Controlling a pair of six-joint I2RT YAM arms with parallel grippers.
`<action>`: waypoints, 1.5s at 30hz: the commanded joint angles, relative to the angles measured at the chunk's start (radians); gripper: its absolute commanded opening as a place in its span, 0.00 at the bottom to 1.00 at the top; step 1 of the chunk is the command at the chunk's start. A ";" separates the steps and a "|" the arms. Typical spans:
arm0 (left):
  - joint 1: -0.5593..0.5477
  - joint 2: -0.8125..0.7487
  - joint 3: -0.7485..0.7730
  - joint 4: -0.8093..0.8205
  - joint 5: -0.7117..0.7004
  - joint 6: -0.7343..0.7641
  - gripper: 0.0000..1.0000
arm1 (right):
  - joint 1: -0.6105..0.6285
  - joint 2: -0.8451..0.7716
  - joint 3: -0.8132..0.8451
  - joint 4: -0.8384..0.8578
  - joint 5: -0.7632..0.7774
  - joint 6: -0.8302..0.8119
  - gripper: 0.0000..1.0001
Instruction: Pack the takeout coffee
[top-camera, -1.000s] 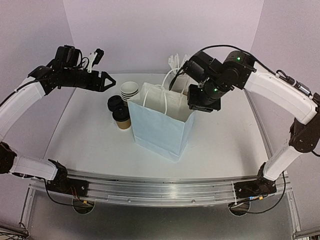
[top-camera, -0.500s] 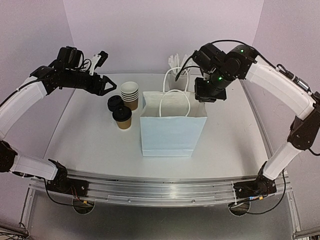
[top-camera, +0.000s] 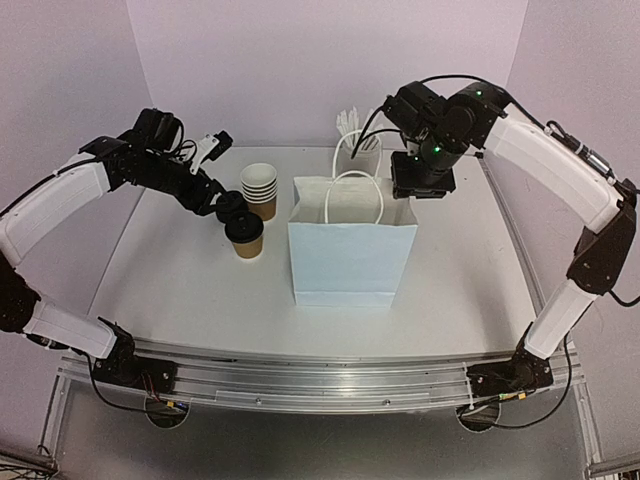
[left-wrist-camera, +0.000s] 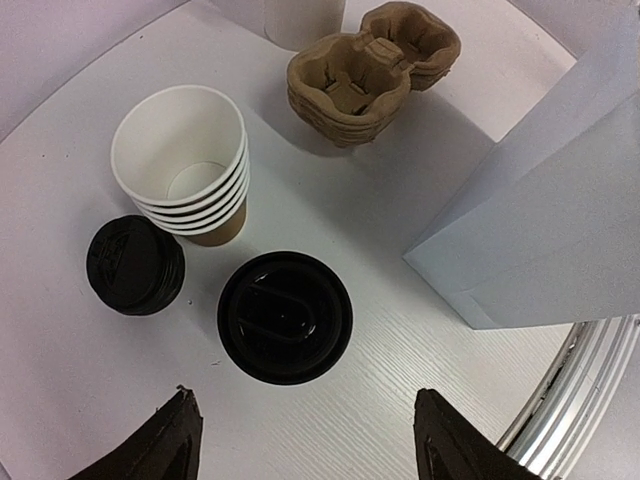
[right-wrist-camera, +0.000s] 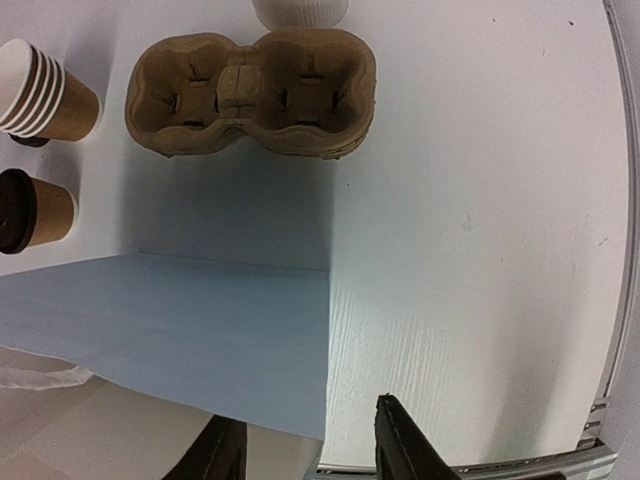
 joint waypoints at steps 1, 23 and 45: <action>0.005 0.076 0.027 -0.024 -0.071 0.073 0.69 | -0.002 -0.018 0.070 -0.028 0.002 -0.019 0.46; 0.030 0.290 -0.028 0.137 0.239 0.666 0.93 | -0.001 -0.106 0.060 0.022 -0.008 -0.070 0.78; 0.031 0.390 0.050 0.152 0.198 0.603 0.87 | -0.001 -0.127 -0.036 0.108 -0.079 -0.094 0.76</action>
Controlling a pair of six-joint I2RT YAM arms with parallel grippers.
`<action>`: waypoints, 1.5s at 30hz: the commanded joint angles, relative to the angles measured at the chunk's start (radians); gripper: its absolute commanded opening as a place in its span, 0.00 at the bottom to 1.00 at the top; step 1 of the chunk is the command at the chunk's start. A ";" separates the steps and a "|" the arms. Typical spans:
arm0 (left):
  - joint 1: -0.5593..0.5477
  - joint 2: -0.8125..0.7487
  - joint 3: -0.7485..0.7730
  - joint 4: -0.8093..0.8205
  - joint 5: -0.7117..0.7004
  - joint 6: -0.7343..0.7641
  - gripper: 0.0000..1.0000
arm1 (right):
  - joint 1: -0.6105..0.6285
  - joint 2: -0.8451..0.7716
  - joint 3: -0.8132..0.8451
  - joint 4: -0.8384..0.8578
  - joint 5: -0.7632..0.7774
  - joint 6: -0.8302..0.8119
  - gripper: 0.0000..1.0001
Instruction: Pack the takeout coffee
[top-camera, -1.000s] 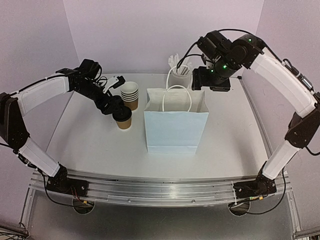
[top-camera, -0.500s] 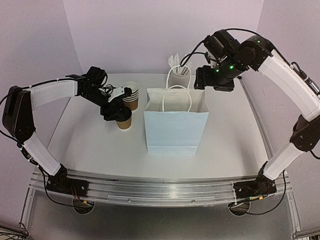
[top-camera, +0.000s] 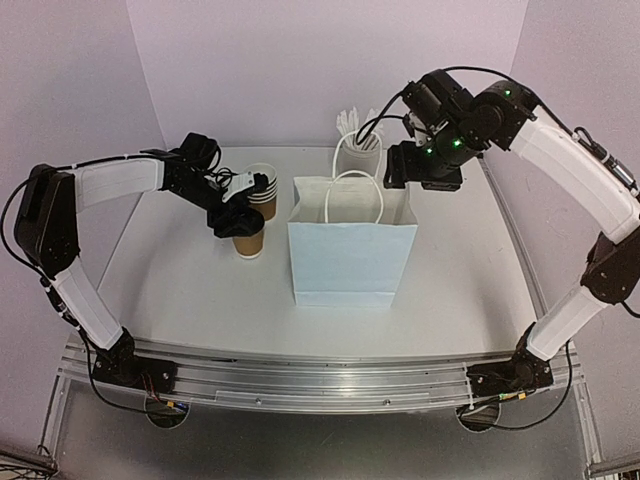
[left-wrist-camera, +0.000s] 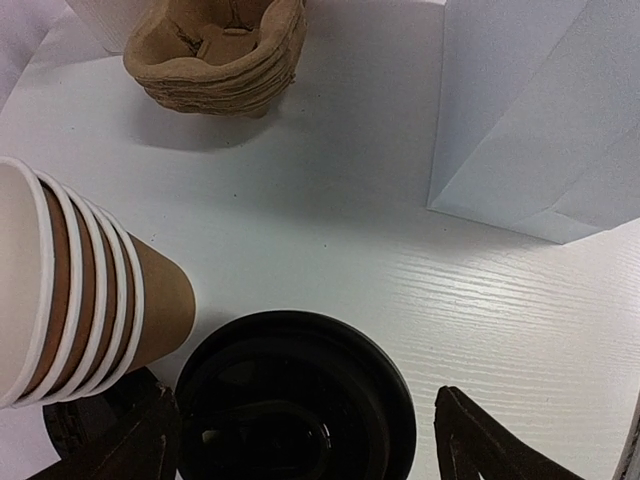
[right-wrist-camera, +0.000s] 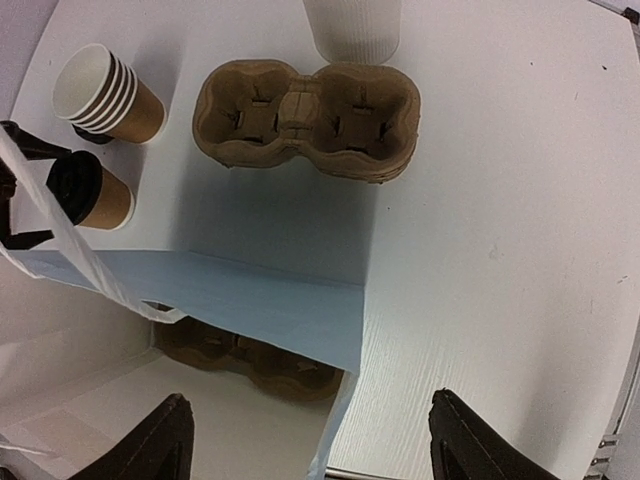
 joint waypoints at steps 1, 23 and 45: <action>0.004 -0.002 0.067 -0.063 0.041 -0.010 0.87 | -0.002 -0.029 -0.001 0.028 -0.024 -0.013 0.76; 0.022 0.012 0.079 -0.178 0.064 0.068 0.93 | -0.002 -0.034 -0.012 0.035 -0.039 -0.023 0.76; 0.019 0.038 0.057 -0.171 0.020 0.121 0.78 | -0.002 -0.028 -0.019 0.057 -0.070 -0.030 0.74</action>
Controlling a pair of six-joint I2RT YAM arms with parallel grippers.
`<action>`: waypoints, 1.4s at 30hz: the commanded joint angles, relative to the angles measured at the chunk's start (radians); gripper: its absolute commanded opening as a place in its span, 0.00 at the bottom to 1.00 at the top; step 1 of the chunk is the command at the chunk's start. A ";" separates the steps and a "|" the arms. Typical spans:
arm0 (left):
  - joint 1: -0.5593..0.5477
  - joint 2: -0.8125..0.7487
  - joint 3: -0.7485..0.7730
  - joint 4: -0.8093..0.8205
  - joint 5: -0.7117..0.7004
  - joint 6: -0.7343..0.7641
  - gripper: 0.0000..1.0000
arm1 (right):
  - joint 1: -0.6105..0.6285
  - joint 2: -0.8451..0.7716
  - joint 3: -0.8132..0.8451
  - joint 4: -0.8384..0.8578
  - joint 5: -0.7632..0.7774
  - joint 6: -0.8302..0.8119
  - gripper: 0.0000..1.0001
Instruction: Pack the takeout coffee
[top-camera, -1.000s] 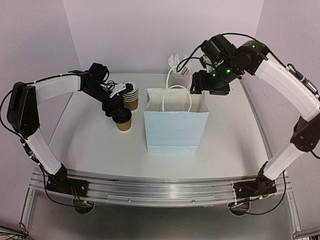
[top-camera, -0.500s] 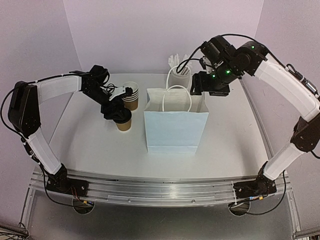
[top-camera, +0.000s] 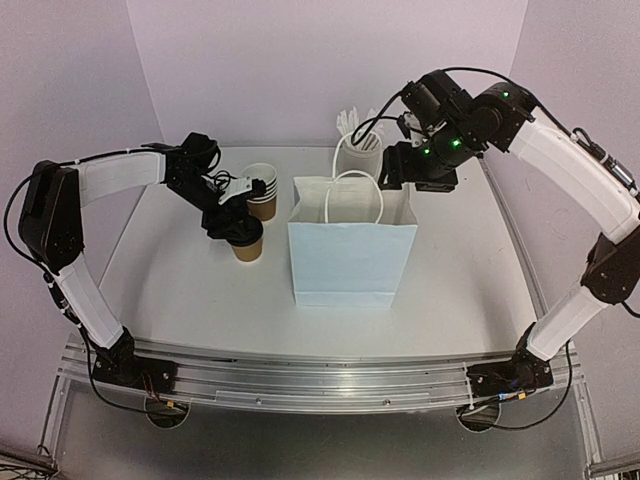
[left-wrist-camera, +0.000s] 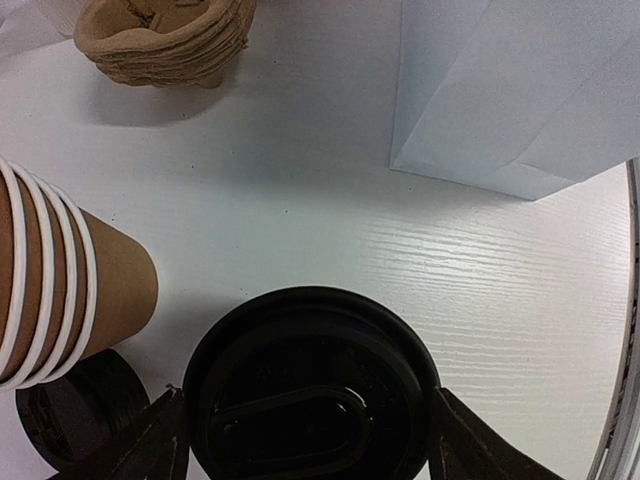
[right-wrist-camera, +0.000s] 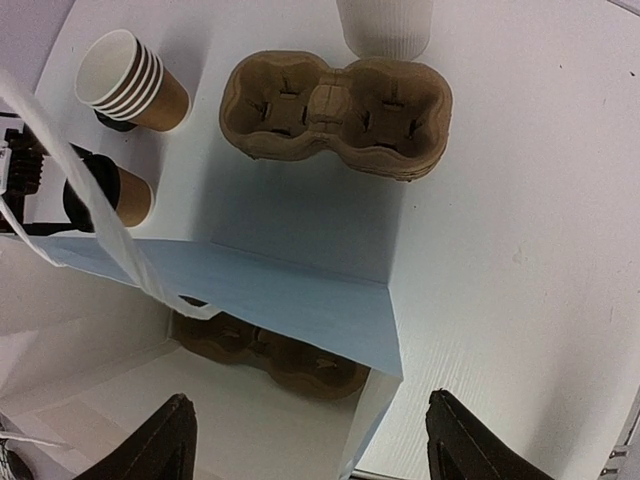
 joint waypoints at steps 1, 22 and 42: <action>0.000 0.002 -0.011 -0.007 0.002 0.025 0.77 | -0.002 -0.028 -0.003 0.022 -0.015 -0.012 0.74; -0.008 -0.024 -0.040 -0.030 0.002 0.021 0.60 | -0.002 -0.042 -0.013 0.030 -0.016 -0.003 0.74; -0.006 -0.049 0.219 -0.256 0.033 -0.030 0.56 | -0.002 -0.062 0.022 0.038 -0.030 -0.015 0.73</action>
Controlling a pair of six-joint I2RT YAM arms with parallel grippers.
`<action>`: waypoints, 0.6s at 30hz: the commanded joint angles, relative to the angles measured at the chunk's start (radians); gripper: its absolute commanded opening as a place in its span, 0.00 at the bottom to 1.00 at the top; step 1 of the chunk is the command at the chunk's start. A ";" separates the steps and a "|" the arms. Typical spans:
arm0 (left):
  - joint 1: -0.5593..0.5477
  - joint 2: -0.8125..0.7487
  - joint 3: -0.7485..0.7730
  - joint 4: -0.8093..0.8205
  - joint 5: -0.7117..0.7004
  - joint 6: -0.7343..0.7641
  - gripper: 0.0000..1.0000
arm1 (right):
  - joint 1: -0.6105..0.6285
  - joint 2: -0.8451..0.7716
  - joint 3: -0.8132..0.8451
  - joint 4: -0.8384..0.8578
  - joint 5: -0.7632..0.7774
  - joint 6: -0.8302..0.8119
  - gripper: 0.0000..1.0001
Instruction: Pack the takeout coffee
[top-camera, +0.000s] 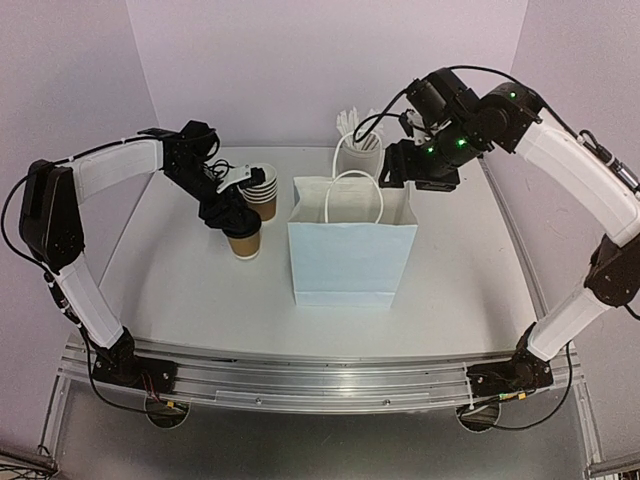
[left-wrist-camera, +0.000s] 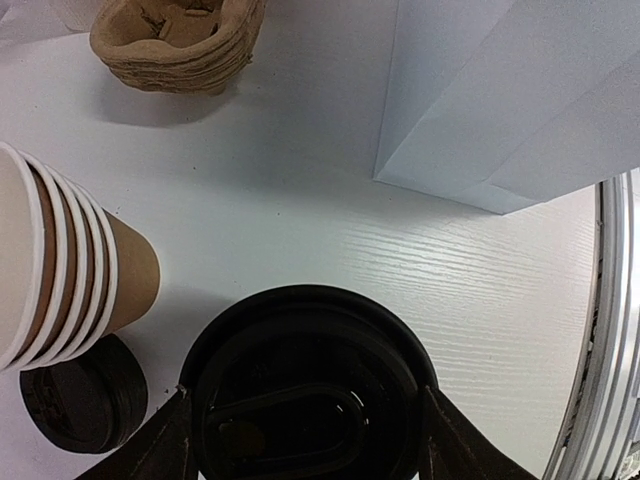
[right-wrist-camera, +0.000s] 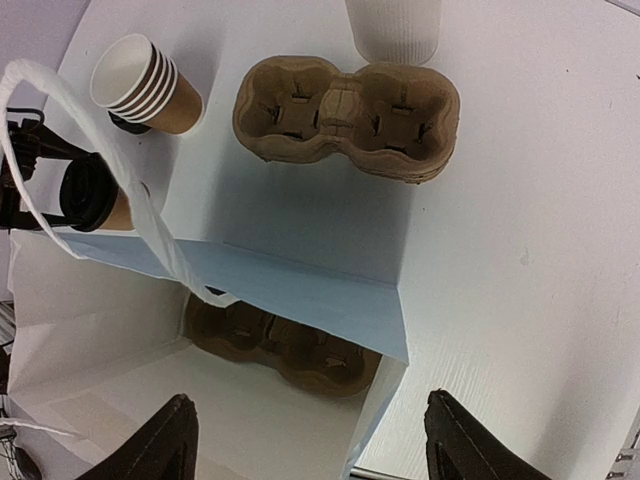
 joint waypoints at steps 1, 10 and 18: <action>-0.004 -0.062 0.122 -0.125 0.025 0.025 0.56 | -0.001 -0.039 0.040 0.022 -0.012 -0.026 0.73; -0.005 -0.156 0.226 -0.269 0.043 0.043 0.55 | -0.002 -0.057 0.062 0.063 -0.054 -0.262 0.74; -0.018 -0.193 0.353 -0.409 0.034 0.061 0.54 | -0.059 -0.011 0.109 0.065 -0.253 -0.661 0.79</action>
